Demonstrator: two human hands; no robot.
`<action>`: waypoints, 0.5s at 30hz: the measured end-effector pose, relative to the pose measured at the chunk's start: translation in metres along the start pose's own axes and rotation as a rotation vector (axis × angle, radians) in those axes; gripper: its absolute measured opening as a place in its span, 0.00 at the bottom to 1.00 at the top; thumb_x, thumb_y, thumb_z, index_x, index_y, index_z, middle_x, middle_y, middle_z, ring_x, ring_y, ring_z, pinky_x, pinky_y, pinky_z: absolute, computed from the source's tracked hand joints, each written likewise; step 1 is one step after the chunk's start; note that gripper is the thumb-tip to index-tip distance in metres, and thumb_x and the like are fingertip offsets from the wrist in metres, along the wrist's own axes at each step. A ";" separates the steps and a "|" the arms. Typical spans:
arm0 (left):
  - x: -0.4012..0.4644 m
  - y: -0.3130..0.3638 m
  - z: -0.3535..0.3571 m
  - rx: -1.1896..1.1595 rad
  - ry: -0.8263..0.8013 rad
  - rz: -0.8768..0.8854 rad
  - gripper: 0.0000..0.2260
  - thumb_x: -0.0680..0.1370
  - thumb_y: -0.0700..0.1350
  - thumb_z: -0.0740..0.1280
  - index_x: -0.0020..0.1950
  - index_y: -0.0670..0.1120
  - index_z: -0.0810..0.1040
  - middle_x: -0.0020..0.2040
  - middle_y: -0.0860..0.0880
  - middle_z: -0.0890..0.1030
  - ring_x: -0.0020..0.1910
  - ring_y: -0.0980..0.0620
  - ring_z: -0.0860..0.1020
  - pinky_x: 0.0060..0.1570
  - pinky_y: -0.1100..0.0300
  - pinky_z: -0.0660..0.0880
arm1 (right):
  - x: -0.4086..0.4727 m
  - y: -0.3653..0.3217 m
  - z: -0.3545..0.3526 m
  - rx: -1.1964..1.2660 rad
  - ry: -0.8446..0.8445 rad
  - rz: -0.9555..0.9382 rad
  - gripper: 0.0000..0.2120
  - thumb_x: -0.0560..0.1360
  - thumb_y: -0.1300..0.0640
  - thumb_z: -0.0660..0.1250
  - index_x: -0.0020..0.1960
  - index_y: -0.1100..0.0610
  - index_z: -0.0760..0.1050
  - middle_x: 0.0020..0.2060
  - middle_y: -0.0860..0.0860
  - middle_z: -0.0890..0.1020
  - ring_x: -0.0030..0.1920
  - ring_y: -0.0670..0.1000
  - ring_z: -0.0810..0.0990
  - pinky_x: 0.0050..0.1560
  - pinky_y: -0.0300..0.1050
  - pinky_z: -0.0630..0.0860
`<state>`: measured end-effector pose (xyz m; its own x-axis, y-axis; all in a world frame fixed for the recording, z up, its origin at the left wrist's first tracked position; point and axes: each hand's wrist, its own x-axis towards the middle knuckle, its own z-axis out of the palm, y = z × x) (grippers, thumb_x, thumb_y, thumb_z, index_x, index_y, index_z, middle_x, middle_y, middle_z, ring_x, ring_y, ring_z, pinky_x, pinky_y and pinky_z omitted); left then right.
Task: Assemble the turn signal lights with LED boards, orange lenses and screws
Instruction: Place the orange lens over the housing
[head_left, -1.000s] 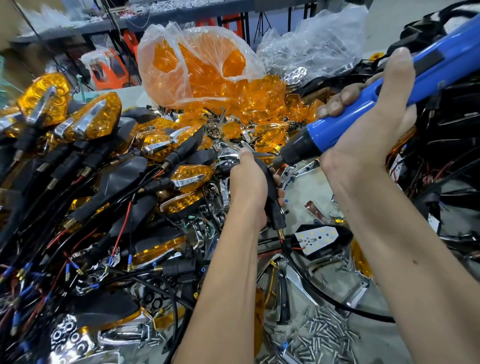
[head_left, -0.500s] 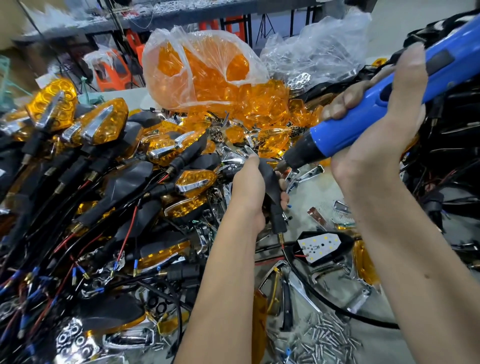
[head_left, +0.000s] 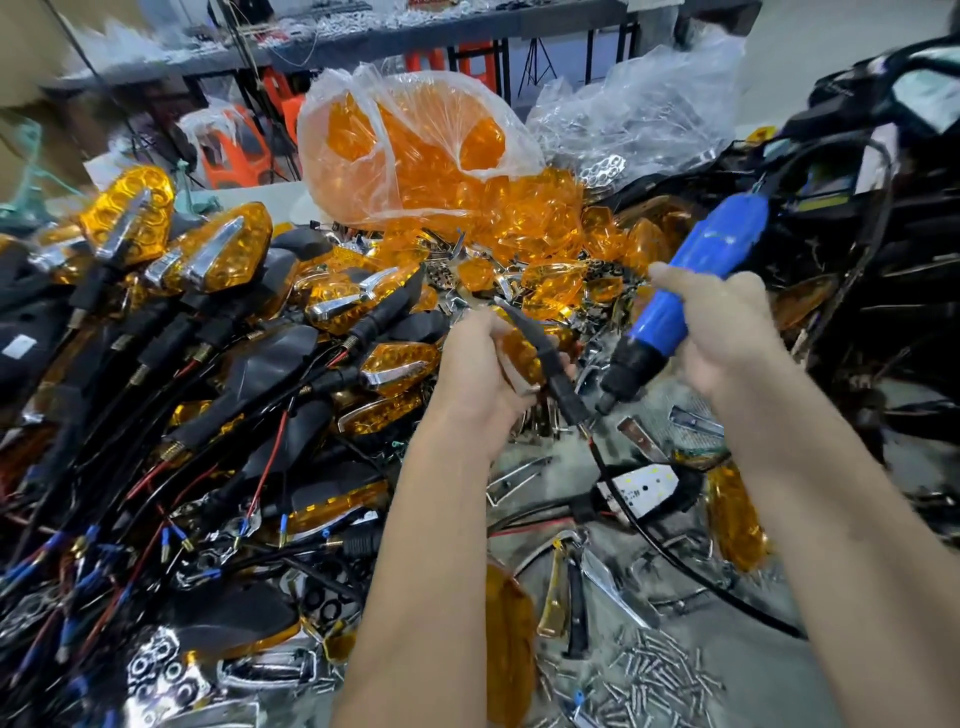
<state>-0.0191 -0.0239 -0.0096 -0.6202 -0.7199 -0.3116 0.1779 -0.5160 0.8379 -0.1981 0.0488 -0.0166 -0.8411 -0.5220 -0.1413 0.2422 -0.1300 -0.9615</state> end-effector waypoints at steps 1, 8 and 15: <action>-0.001 -0.001 -0.001 0.045 -0.034 0.011 0.06 0.80 0.37 0.55 0.49 0.42 0.72 0.45 0.41 0.77 0.44 0.43 0.79 0.54 0.42 0.82 | 0.000 0.003 -0.001 -0.028 -0.003 0.019 0.18 0.77 0.59 0.75 0.61 0.60 0.70 0.51 0.56 0.76 0.47 0.55 0.78 0.56 0.59 0.80; 0.002 -0.009 -0.006 0.414 -0.036 0.098 0.12 0.81 0.36 0.70 0.64 0.43 0.78 0.56 0.45 0.83 0.56 0.45 0.83 0.65 0.41 0.78 | -0.009 -0.003 0.009 -0.456 -0.090 -0.037 0.22 0.76 0.50 0.74 0.63 0.61 0.72 0.54 0.57 0.77 0.52 0.58 0.79 0.62 0.62 0.78; 0.001 -0.002 0.003 0.428 0.083 0.181 0.31 0.68 0.42 0.82 0.69 0.43 0.75 0.62 0.41 0.83 0.60 0.41 0.83 0.64 0.44 0.78 | -0.036 -0.025 0.030 -0.944 -0.332 -0.309 0.24 0.77 0.35 0.68 0.51 0.56 0.85 0.48 0.55 0.86 0.47 0.57 0.83 0.51 0.54 0.82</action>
<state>-0.0223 -0.0222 -0.0100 -0.5422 -0.8241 -0.1637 -0.0647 -0.1533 0.9861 -0.1591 0.0458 0.0193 -0.5927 -0.8018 0.0763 -0.5566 0.3393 -0.7583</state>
